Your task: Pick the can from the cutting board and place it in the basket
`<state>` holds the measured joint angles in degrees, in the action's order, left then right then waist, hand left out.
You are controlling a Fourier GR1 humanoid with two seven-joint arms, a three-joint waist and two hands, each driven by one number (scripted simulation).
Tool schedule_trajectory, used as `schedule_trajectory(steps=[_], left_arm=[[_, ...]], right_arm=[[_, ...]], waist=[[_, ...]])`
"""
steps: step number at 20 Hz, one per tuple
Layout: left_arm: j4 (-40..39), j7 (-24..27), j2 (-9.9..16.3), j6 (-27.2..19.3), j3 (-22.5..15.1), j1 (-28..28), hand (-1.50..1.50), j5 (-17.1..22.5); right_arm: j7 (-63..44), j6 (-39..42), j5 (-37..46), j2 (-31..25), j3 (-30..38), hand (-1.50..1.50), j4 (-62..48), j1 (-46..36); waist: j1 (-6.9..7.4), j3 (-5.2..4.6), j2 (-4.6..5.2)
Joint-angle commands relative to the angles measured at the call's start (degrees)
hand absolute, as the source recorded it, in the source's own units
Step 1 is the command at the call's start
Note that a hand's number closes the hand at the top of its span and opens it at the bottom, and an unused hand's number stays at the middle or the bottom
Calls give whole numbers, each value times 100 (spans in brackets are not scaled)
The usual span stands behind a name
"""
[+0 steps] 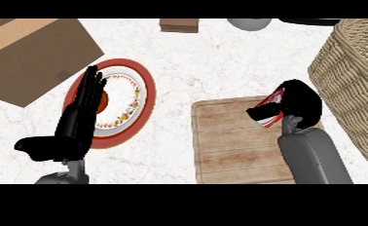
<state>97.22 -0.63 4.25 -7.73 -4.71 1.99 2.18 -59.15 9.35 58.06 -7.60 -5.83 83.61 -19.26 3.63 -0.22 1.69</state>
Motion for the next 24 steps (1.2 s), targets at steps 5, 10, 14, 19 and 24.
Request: schedule_trajectory(steps=[5, 10, 14, 19, 24], left_arm=[[-23, 14, -40, 69, -122, 31, 0, -17], [-262, 76, 0, 55, 31, 167, 0, 1], [-225, -76, -19, 47, -100, 177, 0, -84], [-128, -73, -8, -2, 91, 201, 0, 28], [-73, -60, 48, -29, 151, 44, 0, -7]], right_arm=[[-992, -1911, 1170, 179, 1056, 150, -1524, -1655], [-1215, -2728, 2064, 392, 1134, 150, -1743, -2736], [-1337, -3262, 2744, 550, 1289, 150, -2273, -3448], [-1750, -3434, 3177, 751, 1553, 150, -2750, -4133], [-2040, -2890, 3558, 719, 2150, 150, -2901, -4625]], waist=[[280, 33, 27], [182, 14, -24], [153, 18, -30], [27, 15, -78], [-151, 14, -141]])
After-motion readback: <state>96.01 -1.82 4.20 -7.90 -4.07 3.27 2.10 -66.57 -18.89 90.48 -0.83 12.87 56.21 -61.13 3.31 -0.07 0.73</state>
